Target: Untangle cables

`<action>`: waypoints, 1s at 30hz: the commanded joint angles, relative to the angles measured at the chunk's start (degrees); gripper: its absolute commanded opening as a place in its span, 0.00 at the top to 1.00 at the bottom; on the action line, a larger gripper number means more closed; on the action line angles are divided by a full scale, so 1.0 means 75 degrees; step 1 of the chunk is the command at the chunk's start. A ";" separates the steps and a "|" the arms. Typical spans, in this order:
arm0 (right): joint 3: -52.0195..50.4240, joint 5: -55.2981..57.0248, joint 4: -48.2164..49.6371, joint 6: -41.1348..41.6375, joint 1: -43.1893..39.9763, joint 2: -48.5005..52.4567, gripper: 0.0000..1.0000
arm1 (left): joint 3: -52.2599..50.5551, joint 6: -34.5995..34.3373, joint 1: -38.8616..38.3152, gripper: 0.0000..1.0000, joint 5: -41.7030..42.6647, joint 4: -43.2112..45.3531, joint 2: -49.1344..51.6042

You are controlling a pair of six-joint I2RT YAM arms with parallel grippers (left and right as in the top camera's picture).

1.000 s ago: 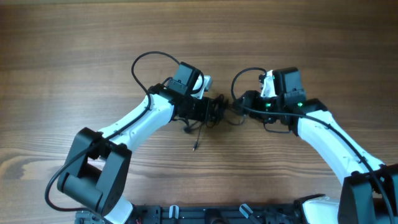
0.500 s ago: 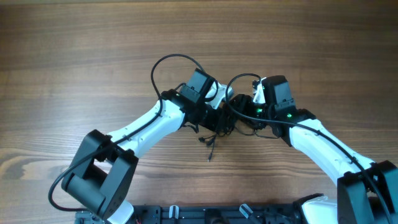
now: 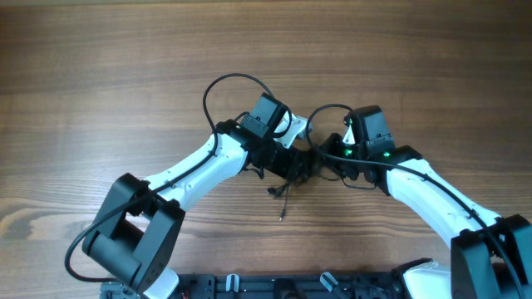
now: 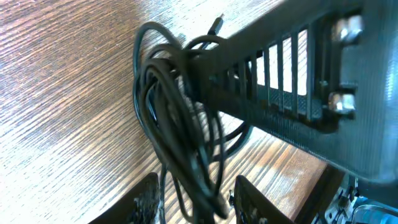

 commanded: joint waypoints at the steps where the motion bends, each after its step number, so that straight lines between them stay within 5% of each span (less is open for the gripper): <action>1: -0.0064 0.0341 -0.0114 -0.0460 0.0015 0.0093 0.96 | 0.0009 0.0143 -0.0020 0.83 -0.0641 -0.0029 0.0058; 5: -0.0061 0.0472 -0.0117 -0.0956 -0.0003 0.0090 0.96 | 0.0009 0.0020 -0.0020 0.91 -0.2506 -0.0306 0.0058; 8: -0.0017 0.0012 -0.0122 -0.1670 -0.0236 -0.0029 0.96 | 0.0012 -0.0912 -0.0006 0.93 -0.4424 -0.0662 0.0041; 17: 0.0076 -0.1775 -0.0548 -0.2626 -0.2769 -0.1958 0.96 | 0.0020 -0.1725 0.0874 0.92 -0.5543 -0.1364 -0.0609; 20: 0.0073 -0.1740 -0.1017 -0.3171 -0.2984 -0.1929 0.96 | 0.0041 -0.1606 0.1460 0.93 -0.3585 -0.1096 -0.1262; 23: 0.0061 -0.1906 -0.1300 -0.3179 -0.2978 -0.1807 0.96 | 0.0041 -0.1026 0.1964 0.94 -0.0198 -0.0294 -0.1679; 24: 0.0061 -0.2124 -0.1326 -0.3174 -0.2978 -0.1795 0.91 | 0.0041 -0.1029 0.2020 0.94 0.0592 0.0012 -0.1684; 28: 0.0058 -0.2769 -0.1332 -0.3139 -0.2938 -0.1795 0.41 | 0.0038 -0.0860 0.1775 0.96 0.0863 0.0230 -0.1495; 30: 0.0052 -0.2769 -0.1457 -0.3136 -0.2789 -0.1795 0.34 | 0.0038 -0.0245 0.1434 0.93 0.1314 0.0233 -0.1335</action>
